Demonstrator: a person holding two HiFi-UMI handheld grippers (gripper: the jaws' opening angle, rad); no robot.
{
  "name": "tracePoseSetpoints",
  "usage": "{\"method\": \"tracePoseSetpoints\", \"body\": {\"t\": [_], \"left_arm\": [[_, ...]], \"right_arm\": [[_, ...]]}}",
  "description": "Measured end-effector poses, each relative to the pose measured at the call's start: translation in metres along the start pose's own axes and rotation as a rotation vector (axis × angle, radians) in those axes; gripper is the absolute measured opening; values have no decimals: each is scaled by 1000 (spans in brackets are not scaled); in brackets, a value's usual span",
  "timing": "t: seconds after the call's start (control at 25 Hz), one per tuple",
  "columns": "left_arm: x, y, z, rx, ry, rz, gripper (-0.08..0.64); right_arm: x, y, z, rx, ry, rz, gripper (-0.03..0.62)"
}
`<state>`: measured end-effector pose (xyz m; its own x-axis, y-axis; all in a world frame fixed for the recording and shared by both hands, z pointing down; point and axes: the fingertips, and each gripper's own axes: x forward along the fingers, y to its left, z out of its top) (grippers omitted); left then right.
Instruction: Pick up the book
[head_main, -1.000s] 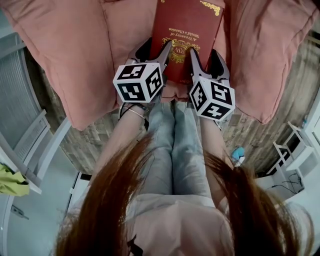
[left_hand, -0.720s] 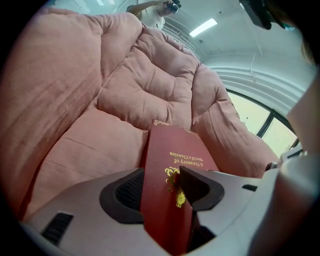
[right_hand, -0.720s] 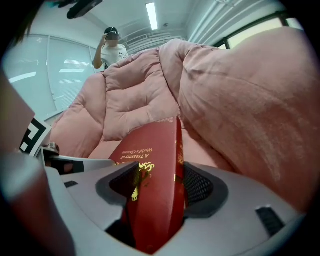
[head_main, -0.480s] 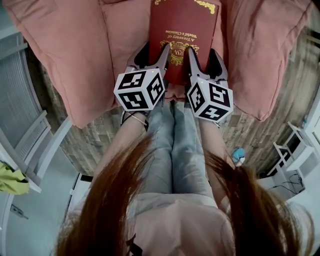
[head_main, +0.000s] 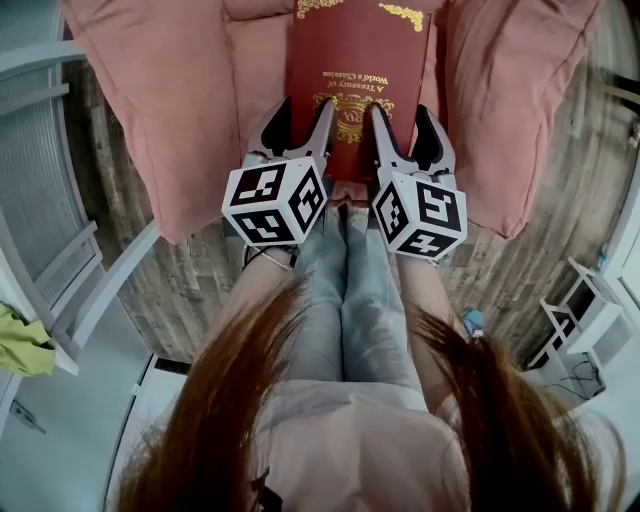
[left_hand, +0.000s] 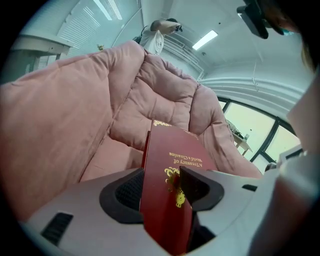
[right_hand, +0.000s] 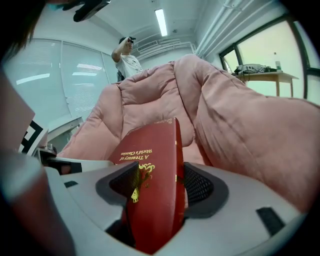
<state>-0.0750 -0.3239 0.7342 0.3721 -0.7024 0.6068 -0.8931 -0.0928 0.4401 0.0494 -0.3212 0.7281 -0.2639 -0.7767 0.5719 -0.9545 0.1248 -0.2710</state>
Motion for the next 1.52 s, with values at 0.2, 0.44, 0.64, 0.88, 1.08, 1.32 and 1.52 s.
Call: {"method": "tracePoseSetpoints", "body": {"t": [0.2, 0.44, 0.64, 0.88, 1.08, 1.32, 1.52], "left_arm": [[-24, -12, 32, -13, -44, -2, 213], [-61, -33, 69, -3, -99, 2, 213], [-89, -53, 100, 37, -140, 16, 215], [-120, -75, 135, 66, -177, 26, 216], [-146, -101, 150, 78, -169, 28, 216], [-167, -119, 181, 89, -218, 30, 216], [-180, -133, 207, 91, -266, 27, 216]], "right_arm": [[-16, 16, 36, -35, -28, 19, 279], [-47, 36, 80, -72, -72, 33, 279], [-73, 49, 115, -82, -117, 38, 278], [-101, 63, 155, -88, -152, 43, 278], [-132, 66, 176, -77, -153, 41, 278], [-150, 75, 213, -98, -196, 58, 278], [-161, 82, 244, -118, -235, 81, 278]]}}
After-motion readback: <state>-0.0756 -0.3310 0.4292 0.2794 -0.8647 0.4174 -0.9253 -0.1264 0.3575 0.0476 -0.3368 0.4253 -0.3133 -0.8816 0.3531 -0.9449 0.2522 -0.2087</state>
